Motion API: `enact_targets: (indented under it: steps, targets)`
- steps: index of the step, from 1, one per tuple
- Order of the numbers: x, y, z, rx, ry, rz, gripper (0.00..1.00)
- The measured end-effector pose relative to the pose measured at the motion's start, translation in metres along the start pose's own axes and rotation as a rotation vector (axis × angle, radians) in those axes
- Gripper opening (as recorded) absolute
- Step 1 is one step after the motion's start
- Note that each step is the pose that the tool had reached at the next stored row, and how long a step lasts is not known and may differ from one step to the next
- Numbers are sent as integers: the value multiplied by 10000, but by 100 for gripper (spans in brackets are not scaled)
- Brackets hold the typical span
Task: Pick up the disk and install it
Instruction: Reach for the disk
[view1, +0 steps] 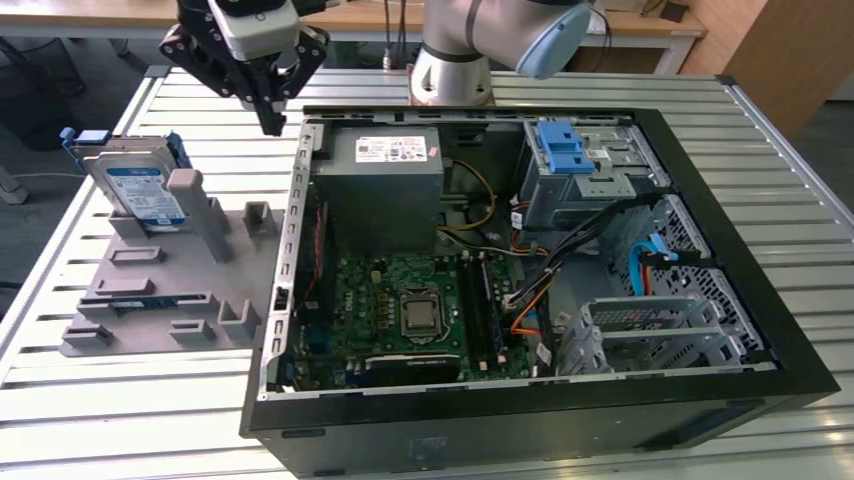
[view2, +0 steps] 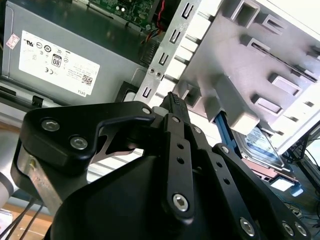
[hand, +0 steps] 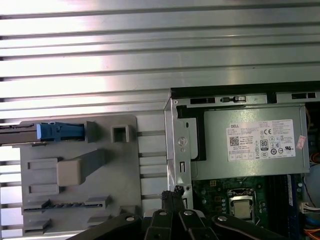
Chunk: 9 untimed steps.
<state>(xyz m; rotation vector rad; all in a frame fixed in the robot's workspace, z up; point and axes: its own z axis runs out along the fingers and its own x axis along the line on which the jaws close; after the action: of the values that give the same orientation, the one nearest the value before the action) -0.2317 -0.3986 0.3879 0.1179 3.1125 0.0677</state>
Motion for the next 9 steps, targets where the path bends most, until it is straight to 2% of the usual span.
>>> enact_targets:
  steps: [9]
  targets:
    - [18, -1, 0, 0, 0, 1, 11]
